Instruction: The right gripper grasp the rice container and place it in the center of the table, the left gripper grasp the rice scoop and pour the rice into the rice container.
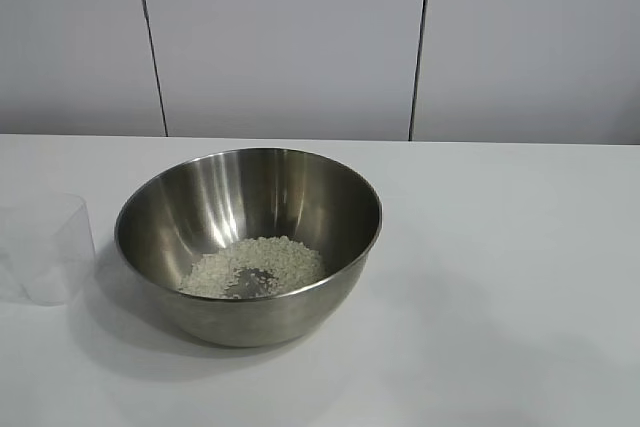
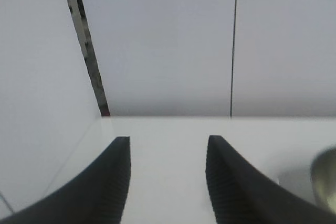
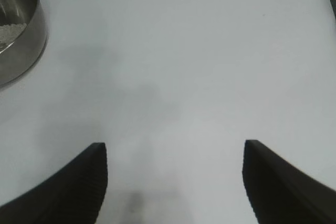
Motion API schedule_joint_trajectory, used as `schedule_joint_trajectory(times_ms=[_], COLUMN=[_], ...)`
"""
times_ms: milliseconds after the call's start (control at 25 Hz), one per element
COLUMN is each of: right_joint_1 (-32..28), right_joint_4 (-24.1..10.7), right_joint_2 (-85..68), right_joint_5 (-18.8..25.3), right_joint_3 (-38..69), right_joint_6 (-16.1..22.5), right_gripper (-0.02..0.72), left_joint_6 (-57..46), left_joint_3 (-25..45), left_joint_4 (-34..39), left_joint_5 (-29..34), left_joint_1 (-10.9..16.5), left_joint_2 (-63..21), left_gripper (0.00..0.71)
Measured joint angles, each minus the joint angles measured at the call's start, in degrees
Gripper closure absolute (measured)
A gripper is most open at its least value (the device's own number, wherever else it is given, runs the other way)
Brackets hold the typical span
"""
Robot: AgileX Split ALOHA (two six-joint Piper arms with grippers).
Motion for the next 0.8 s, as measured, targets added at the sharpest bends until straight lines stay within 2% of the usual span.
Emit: schedule_joint_trajectory(times_ms=[80,160,200,640,800], right_joint_1=[0.0,0.0,0.0,0.0,0.0], right_joint_4=[0.0,0.0,0.0,0.2,0.2], right_joint_2=[0.0,0.0,0.0,0.0,0.0], right_joint_5=[0.0,0.0,0.0,0.0,0.0], right_joint_3=[0.0,0.0,0.0,0.0,0.0], right_joint_6=[0.0,0.0,0.0,0.0,0.0], right_gripper=[0.209,0.209,0.209,0.209,0.209], left_joint_6=[6.1,8.4,8.2,4.0,3.4], left_joint_3=[-1.1,-1.2,-1.2,7.8,8.3], left_joint_4=[-5.7,-9.0,-9.7,-9.7,-9.3], left_joint_5=[11.6,17.9,19.1,19.8,17.4], left_joint_1=[0.0,0.0,0.0,0.0,0.0], left_joint_2=[-3.5,-4.1,-4.1,-4.1,-4.0], left_gripper=[0.374,0.374,0.374,0.374,0.374])
